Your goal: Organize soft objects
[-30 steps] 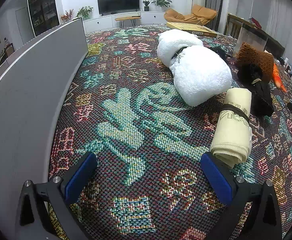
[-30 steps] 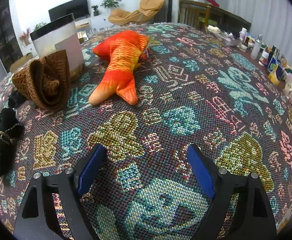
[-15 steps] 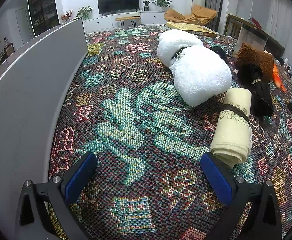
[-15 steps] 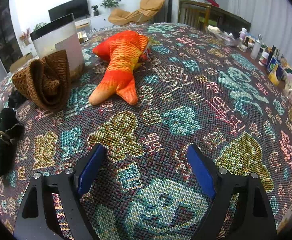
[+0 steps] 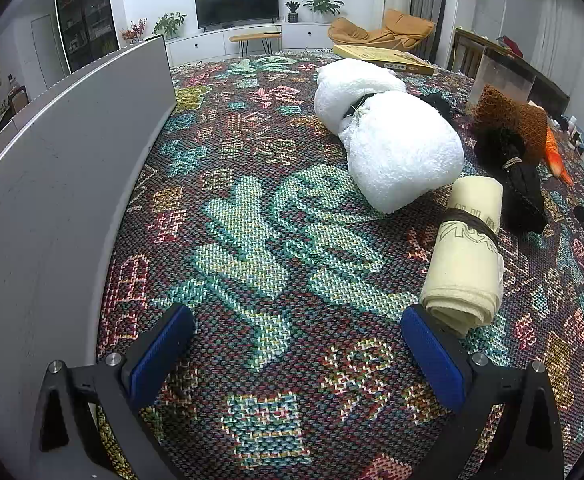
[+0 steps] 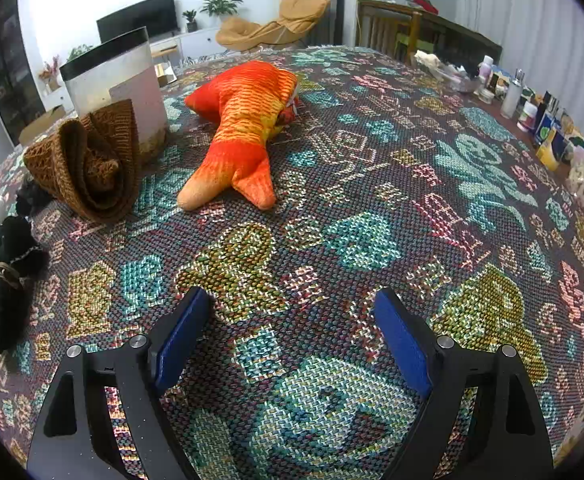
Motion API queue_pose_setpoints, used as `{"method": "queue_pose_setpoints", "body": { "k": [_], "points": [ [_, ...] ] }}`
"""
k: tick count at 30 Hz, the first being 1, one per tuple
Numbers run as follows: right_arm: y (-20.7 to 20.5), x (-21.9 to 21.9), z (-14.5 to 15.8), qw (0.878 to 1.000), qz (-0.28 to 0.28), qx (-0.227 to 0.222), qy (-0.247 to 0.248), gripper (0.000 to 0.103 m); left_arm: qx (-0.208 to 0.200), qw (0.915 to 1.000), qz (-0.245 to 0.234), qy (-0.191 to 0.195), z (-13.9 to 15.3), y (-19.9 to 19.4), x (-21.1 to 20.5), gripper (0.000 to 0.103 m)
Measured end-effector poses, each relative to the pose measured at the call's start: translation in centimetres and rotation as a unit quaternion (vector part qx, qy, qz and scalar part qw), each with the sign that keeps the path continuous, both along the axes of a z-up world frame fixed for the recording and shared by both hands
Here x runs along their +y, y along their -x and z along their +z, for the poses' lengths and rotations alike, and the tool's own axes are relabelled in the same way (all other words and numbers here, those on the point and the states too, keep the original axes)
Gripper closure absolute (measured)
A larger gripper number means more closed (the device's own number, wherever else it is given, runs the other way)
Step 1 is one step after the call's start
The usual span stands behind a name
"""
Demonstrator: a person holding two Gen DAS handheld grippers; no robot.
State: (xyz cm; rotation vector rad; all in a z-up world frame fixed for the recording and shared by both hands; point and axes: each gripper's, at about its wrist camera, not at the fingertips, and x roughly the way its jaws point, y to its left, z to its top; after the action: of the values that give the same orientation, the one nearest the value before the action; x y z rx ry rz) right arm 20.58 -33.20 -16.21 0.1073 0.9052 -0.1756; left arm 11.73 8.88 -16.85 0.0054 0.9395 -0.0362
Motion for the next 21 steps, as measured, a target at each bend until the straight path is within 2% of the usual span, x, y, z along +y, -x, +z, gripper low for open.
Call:
{"method": "queue_pose_setpoints", "body": {
  "k": [17,18,19,21],
  "points": [
    [0.0,0.0,0.0,1.000,0.000,0.000,0.000,0.016,0.006,1.0000,-0.007,0.000,0.1,0.0,0.0,0.000],
    [0.0,0.0,0.0,1.000,0.000,0.000,0.000,0.016,0.026,0.9993,-0.024,0.007,0.4,0.1,0.0,0.001],
    [0.0,0.0,0.0,1.000,0.000,-0.001,0.000,0.016,0.029,0.9989,-0.027,0.026,1.0,0.3,0.3,0.001],
    [0.1,0.0,0.0,1.000,-0.001,0.000,0.000,0.016,0.001,0.9966,-0.017,0.080,2.9,0.7,1.2,0.001]
  ]
}}
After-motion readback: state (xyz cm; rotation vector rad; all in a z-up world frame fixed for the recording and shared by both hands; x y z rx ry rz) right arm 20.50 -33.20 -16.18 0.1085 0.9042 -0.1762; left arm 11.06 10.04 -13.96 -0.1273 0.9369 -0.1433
